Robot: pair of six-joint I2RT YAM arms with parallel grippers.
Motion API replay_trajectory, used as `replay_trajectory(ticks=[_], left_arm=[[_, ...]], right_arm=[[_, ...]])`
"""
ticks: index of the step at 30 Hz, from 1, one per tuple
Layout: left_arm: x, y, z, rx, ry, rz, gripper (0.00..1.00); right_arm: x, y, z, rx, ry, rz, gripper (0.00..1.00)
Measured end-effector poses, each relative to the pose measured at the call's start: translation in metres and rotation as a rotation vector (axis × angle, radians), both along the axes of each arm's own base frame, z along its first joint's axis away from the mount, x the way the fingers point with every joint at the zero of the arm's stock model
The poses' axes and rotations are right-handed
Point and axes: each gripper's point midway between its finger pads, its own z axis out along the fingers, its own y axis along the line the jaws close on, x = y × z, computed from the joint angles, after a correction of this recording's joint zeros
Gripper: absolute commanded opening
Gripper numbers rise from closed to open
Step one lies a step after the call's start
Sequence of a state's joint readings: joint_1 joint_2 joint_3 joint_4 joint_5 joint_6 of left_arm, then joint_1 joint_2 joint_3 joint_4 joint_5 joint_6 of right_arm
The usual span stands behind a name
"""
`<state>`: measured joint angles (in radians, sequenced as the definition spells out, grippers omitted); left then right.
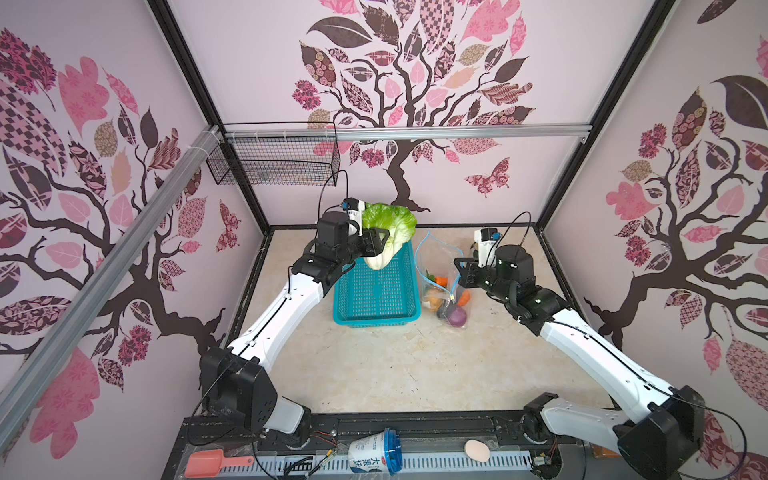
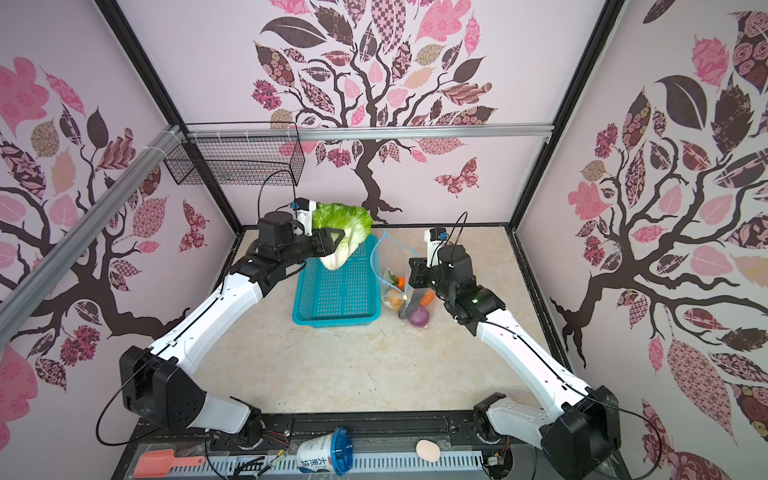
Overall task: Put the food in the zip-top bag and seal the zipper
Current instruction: 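Carry the lettuce with the left gripper over the bag held by the right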
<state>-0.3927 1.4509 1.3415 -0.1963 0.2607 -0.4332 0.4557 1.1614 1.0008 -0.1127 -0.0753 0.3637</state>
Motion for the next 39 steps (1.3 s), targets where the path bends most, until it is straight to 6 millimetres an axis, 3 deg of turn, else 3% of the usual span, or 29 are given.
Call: replay_trajectory(ticks=[10,18,23,30,39], left_arm=[[-0.033,-0.042,0.059,-0.230,-0.211,-0.105,0.33],[-0.066,-0.095,0.079,-0.371,-0.369,-0.211,0.34],[-0.059,-0.119,0.064,-0.398,-0.430,-0.211,0.33],[-0.042,-0.136,0.011,-0.360,-0.422,-0.169,0.32],[-0.052,-0.140,0.001,-0.324,-0.485,-0.140,0.32]], right_arm=[[0.000,0.004,-0.003,0.052,0.039,-0.001,0.00],[0.001,0.005,-0.004,0.117,0.081,-0.025,0.00],[0.001,0.005,-0.004,0.154,0.104,-0.042,0.00],[0.000,0.005,-0.003,0.185,0.120,-0.056,0.00],[0.003,0.001,-0.001,0.233,0.143,-0.095,0.00]])
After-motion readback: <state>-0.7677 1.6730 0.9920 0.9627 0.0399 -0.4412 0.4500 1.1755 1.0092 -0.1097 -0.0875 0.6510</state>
